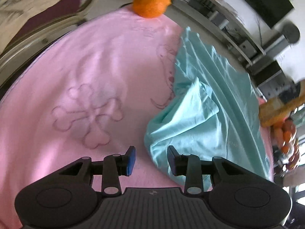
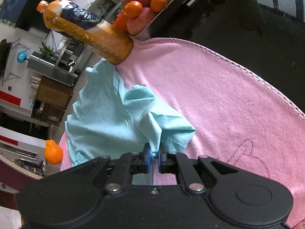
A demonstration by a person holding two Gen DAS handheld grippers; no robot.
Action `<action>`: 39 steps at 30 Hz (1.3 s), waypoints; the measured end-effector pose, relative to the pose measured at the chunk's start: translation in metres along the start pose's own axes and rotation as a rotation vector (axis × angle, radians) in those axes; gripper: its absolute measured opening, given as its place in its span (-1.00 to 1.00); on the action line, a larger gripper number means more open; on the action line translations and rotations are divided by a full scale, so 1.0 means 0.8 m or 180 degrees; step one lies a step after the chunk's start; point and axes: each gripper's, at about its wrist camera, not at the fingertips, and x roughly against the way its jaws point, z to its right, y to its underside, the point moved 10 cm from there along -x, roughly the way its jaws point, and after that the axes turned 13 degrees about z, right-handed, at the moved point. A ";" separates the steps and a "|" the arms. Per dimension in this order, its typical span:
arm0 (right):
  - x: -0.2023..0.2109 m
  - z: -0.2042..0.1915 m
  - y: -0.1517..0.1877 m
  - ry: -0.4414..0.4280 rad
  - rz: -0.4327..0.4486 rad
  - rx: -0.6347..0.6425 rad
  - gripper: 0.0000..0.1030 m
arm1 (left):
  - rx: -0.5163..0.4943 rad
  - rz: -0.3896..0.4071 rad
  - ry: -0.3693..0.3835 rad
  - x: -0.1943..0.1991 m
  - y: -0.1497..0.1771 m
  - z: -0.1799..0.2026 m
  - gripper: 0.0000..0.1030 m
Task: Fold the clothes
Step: 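Lay the T-shirt flat on the towel with both tools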
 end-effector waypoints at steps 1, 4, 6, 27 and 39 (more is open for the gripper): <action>-0.001 0.000 0.000 0.0003 -0.0004 0.0003 -0.86 | -0.0052 -0.0013 -0.0001 -0.005 0.001 0.003 -0.37; -0.003 -0.001 0.000 0.0008 -0.0014 0.0012 -0.86 | -0.0253 0.0003 -0.0028 -0.018 0.004 0.012 -0.58; -0.004 -0.002 0.000 0.0007 -0.0020 0.0021 -0.86 | -0.0361 0.0052 -0.0067 -0.023 0.001 0.015 -0.90; 0.051 -0.036 0.063 -0.0039 -0.0265 0.0765 -0.87 | -0.0014 0.0442 -0.0437 0.126 -0.025 -0.060 -1.00; 0.052 0.004 0.091 0.0357 -0.0145 0.1225 -0.85 | -0.0439 0.0057 -0.0926 0.090 0.025 -0.086 -0.83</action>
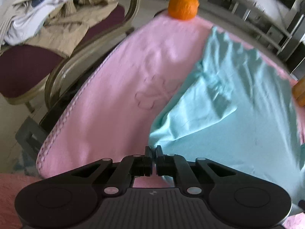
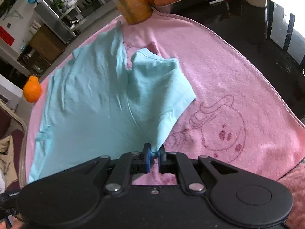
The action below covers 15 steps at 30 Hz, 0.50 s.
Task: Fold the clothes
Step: 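Lay the T-shirt flat on the towel with both tools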
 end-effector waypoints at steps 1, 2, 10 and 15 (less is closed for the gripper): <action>0.001 0.003 0.000 0.0044 0.0015 0.0011 -0.83 | 0.0008 0.0025 -0.0037 0.007 -0.002 -0.005 -0.82; 0.003 0.007 0.000 0.0099 0.0033 0.0025 -0.80 | 0.0017 0.0051 -0.0074 0.014 -0.004 -0.010 -0.83; 0.055 -0.019 0.024 -0.0528 -0.0152 0.0031 -0.40 | -0.0498 -0.0045 0.0918 0.075 0.037 0.053 -0.52; 0.043 -0.068 0.077 -0.0938 -0.0526 0.0576 -0.40 | -0.1143 -0.0208 0.0978 0.067 0.079 0.101 -0.53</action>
